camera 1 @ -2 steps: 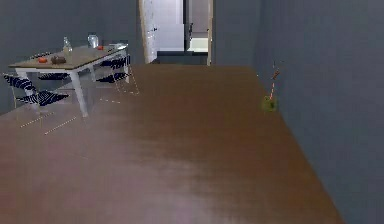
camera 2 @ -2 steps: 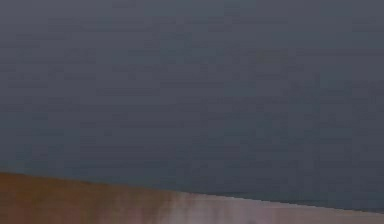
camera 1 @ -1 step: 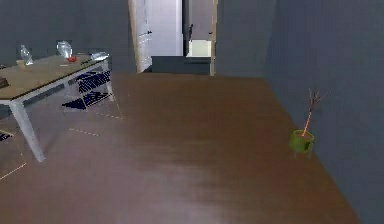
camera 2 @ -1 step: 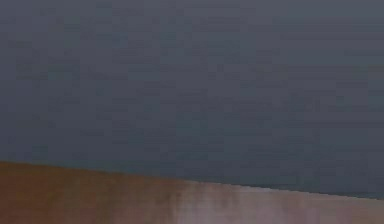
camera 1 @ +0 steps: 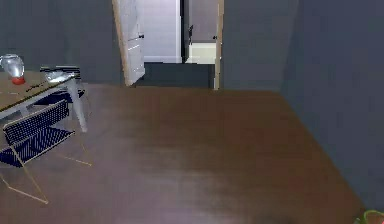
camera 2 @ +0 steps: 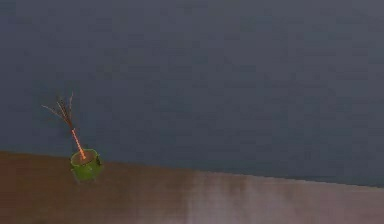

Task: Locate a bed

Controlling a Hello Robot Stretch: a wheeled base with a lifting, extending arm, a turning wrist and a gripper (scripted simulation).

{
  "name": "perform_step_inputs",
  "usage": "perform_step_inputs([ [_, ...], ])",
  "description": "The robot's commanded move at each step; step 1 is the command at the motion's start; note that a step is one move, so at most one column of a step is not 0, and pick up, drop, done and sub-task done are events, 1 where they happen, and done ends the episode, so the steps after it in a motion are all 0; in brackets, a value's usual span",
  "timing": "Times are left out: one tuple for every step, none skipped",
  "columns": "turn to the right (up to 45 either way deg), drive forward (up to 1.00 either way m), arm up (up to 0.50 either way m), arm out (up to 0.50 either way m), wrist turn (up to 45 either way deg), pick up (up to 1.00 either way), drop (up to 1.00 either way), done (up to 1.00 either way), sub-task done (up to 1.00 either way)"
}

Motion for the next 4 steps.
perform_step_inputs([
  [0.0, 1.0, 0.0, 0.0, 0.0, 0.0, 0.0, 0.0, 0.0],
  [0.0, 1.0, 0.0, 0.0, 0.0, 0.0, 0.0, 0.0, 0.0],
  [0.0, 1.0, 0.0, 0.0, 0.0, 0.0, 0.0, 0.0, 0.0],
  [0.0, 1.0, 0.0, 0.0, 0.0, 0.0, 0.0, 0.0, 0.0],
])
